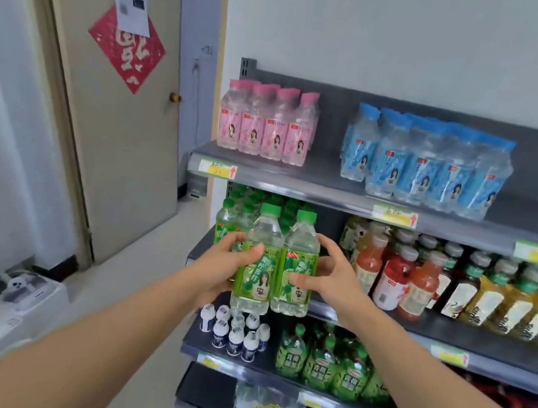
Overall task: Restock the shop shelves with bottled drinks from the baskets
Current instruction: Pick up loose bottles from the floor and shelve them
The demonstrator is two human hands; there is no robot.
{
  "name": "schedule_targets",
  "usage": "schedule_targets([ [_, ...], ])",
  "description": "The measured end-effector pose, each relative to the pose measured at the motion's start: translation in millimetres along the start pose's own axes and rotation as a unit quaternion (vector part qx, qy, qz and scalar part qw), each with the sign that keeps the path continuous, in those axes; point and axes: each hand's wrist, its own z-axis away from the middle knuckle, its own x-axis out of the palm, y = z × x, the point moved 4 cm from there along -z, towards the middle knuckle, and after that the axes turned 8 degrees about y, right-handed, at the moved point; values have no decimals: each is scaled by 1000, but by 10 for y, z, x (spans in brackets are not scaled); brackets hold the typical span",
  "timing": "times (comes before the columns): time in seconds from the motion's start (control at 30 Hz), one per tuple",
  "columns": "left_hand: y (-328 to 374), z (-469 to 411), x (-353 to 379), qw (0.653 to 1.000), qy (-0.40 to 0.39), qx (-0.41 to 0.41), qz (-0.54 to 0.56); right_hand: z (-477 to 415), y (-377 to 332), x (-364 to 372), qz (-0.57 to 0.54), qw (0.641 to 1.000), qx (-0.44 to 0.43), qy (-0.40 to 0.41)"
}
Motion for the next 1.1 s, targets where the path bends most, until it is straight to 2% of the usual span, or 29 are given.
schedule_targets([
  [0.2, 634, -303, -217, 999, -14, 49, 3, -448, -496, 180, -3, 999, -45, 20],
  [0.33, 778, -512, -336, 999, -5, 53, 1, -693, -615, 271, 1, 998, -55, 21],
  [0.63, 281, -980, -627, 1000, -22, 0, -20, -1141, -107, 556, 109, 992, -58, -24],
  [0.73, 108, -1166, -712, 999, -5, -16, -38, -1263, 92, 666, 139, 988, -53, -46],
  [0.9, -20, -1514, -873, 995, 19, -2, -102, -1513, 311, 850, 156, 984, -27, -80],
  [1.1, -95, -1892, -1047, 989, 27, 15, -144, -1920, 390, 942, 251, 966, -18, -55],
])
